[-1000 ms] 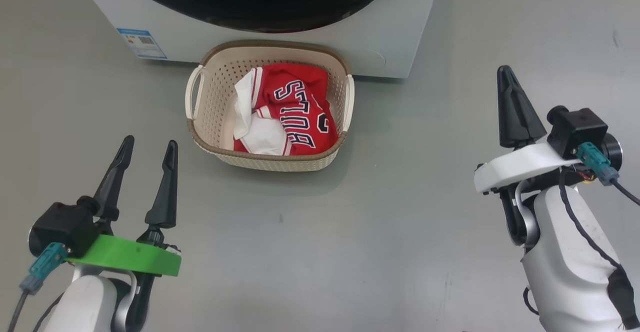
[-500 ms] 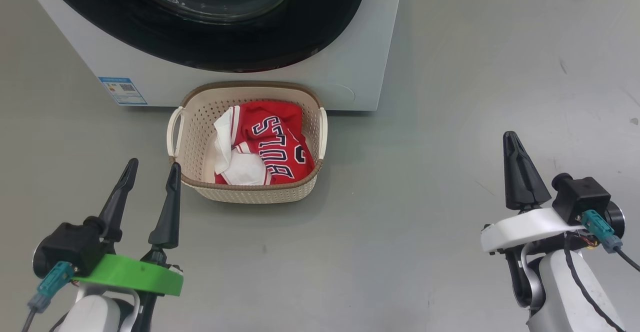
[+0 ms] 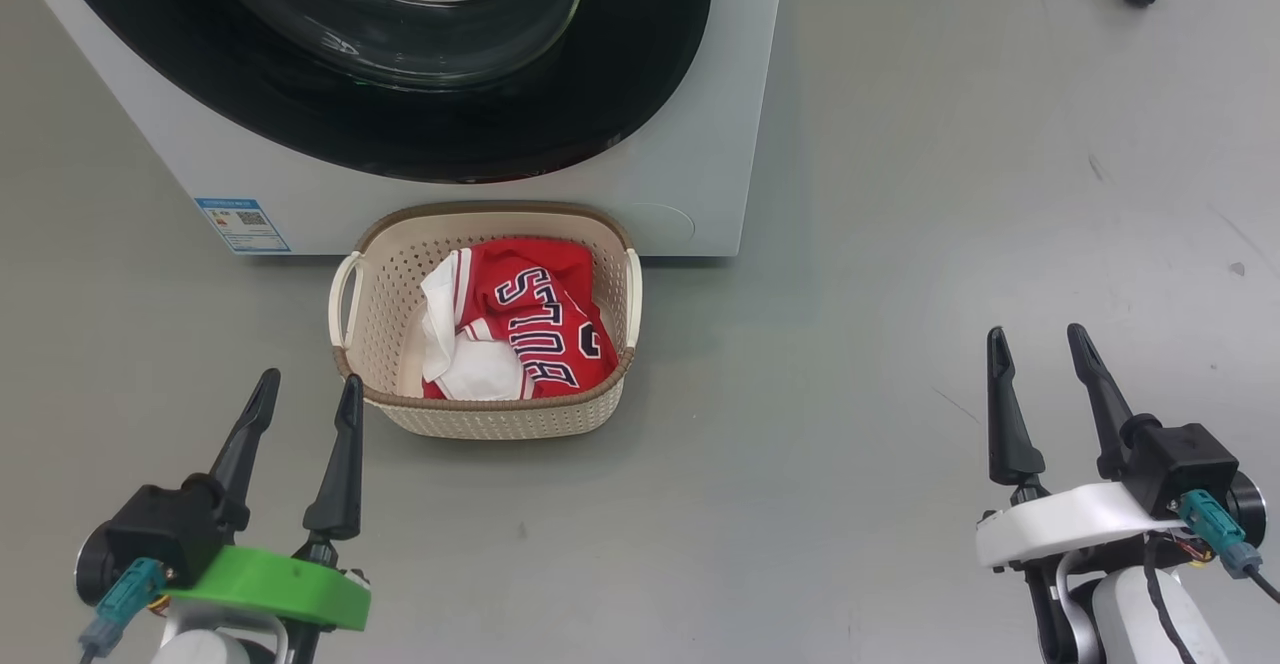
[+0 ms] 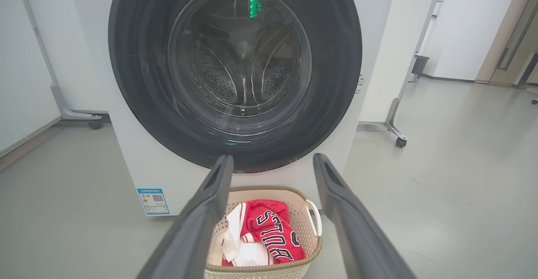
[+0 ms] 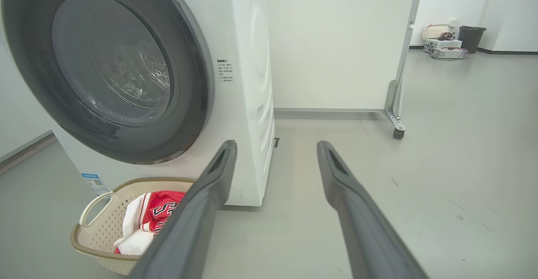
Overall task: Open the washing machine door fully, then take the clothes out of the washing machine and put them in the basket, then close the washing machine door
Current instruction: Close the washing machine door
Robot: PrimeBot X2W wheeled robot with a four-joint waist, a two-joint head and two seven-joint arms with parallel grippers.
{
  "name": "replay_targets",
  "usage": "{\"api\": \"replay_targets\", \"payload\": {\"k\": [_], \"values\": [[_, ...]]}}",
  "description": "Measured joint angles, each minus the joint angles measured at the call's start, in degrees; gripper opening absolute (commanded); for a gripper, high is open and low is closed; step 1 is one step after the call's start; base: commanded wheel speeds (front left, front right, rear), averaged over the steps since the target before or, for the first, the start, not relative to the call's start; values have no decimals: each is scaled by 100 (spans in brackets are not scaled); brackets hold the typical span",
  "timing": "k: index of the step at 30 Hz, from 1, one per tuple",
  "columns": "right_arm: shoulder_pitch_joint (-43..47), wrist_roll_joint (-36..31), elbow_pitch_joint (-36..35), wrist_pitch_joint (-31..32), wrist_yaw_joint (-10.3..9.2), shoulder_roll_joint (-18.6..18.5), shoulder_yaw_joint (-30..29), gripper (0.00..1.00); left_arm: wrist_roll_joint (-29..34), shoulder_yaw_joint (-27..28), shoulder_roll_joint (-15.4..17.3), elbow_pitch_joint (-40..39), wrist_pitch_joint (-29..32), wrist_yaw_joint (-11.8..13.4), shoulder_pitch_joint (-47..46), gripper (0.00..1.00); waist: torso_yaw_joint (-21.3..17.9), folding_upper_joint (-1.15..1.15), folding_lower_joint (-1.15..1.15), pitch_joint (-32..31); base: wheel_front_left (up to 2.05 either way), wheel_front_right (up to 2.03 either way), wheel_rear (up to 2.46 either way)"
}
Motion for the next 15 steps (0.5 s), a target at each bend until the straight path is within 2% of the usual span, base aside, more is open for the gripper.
{"api": "replay_targets", "payload": {"k": [15], "values": [[321, -36, -240, 0, 3, 22, -1, 100, 112, -2, -18, 46, 1, 0, 65, 100, 6, 0, 0, -104, 0, 0, 0]]}}
